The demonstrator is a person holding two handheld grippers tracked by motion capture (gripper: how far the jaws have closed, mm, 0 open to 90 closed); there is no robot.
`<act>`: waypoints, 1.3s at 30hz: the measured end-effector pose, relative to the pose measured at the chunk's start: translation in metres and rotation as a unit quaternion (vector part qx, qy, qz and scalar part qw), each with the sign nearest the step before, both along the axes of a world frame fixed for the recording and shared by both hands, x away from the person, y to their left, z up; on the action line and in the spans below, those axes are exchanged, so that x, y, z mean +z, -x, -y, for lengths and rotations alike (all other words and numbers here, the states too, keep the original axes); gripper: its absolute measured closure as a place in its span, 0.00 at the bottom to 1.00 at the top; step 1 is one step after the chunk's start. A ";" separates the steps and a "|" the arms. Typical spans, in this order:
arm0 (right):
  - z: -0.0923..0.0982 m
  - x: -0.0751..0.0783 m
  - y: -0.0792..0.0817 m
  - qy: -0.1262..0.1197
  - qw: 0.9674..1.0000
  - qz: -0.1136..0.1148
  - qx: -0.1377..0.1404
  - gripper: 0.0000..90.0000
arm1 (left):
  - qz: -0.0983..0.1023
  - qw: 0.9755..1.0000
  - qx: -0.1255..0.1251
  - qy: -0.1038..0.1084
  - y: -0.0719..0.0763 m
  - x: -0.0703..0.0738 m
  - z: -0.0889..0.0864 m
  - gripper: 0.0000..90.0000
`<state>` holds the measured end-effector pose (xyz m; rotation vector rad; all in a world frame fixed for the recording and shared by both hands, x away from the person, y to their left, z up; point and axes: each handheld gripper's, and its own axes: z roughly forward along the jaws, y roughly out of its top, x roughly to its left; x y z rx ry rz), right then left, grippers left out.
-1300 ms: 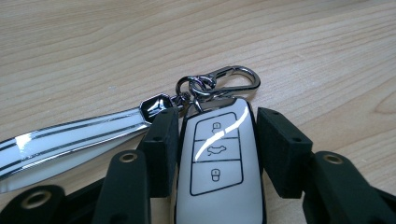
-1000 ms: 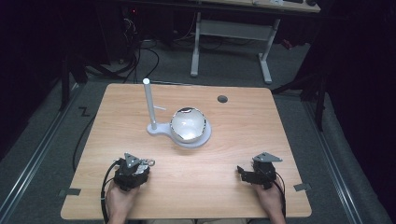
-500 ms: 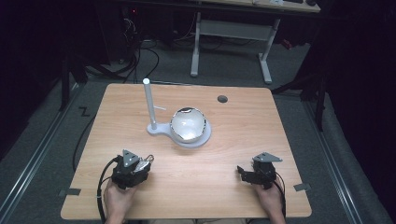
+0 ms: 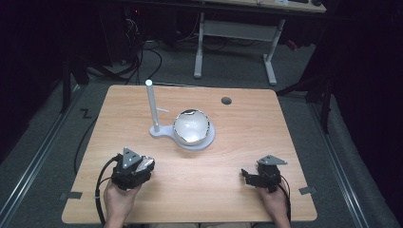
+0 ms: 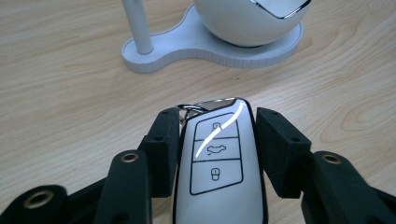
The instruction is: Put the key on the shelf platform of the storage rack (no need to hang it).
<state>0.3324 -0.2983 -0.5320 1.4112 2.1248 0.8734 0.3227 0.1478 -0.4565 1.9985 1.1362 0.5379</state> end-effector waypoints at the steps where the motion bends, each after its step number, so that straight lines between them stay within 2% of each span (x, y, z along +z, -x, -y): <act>1: 0.000 0.000 0.000 0.000 1.000 0.000 0.000 0.24 | 0.002 1.000 -0.002 0.000 0.000 0.002 0.000 0.58; 7: 0.000 0.000 0.000 0.000 1.000 0.000 0.000 0.24 | 0.012 1.000 -0.012 0.010 -0.001 0.013 0.002 0.58; 16: 0.000 0.000 0.000 0.000 1.000 0.000 0.000 0.24 | 0.013 0.999 -0.033 0.024 -0.005 0.025 0.009 0.57; 28: 0.000 0.000 0.000 0.000 1.000 0.000 0.000 0.24 | 0.019 0.997 -0.065 0.038 -0.013 0.049 0.024 0.57; 35: 0.000 0.000 0.000 0.000 1.000 0.000 0.000 0.24 | 0.020 0.995 -0.083 0.050 -0.020 0.061 0.031 0.57; 37: 0.000 0.000 0.000 0.000 1.000 0.000 0.000 0.24 | 0.013 0.993 -0.097 0.073 -0.024 0.065 0.034 0.57; 39: 0.000 0.000 0.000 0.000 1.000 0.000 0.000 0.24 | 0.012 0.992 -0.103 0.078 -0.027 0.069 0.037 0.58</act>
